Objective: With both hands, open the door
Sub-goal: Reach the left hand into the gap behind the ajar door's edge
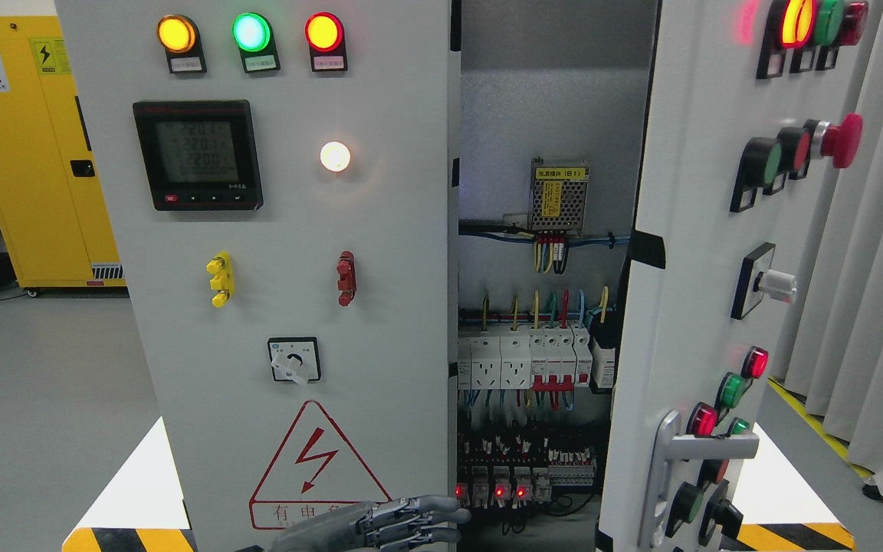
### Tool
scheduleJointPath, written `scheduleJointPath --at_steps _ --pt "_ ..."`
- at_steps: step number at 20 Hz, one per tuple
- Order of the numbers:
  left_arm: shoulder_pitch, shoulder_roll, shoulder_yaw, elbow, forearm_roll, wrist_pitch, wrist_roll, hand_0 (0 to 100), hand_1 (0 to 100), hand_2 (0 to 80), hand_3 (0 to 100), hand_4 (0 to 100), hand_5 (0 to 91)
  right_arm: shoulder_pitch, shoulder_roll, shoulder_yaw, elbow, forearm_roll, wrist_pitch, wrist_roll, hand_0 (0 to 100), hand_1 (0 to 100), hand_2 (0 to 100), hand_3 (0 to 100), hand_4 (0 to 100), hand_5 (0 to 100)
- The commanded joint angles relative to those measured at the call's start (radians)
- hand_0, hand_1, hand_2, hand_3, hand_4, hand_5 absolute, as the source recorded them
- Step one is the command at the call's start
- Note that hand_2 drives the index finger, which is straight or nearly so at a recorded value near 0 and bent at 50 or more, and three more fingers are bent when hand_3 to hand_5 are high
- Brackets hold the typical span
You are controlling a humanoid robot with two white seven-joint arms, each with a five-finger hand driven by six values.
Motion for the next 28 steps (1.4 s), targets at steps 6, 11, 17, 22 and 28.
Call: scheduleJointPath --at_steps 6,11,17,22,28 --pt "-0.279 -0.125 0.015 0.029 0.051 0.165 0.026 12 56 0.0 0 0 0.0 0.0 -0.002 -0.034 -0.001 0.014 0.0 0.001 0 50 4 0 0 0" --pt "-0.392 -0.2 0.018 0.114 0.049 0.208 0.026 12 56 0.0 0 0 0.0 0.0 -0.005 -0.034 -0.001 0.014 0.0 0.001 0 50 4 0 0 0" --pt "-0.502 -0.295 0.018 0.164 0.044 0.291 0.04 12 56 0.0 0 0 0.0 0.003 -0.006 -0.034 -0.001 0.014 0.0 0.001 0 50 4 0 0 0" --pt "-0.58 -0.366 0.016 0.252 0.037 0.291 0.058 12 56 0.0 0 0 0.0 0.002 -0.002 -0.036 -0.001 0.014 0.0 0.001 0 50 4 0 0 0" --pt "-0.614 -0.419 0.012 0.269 0.037 0.292 0.058 12 56 0.0 0 0 0.0 0.002 0.0 -0.036 -0.001 0.014 0.0 0.001 0 50 4 0 0 0"
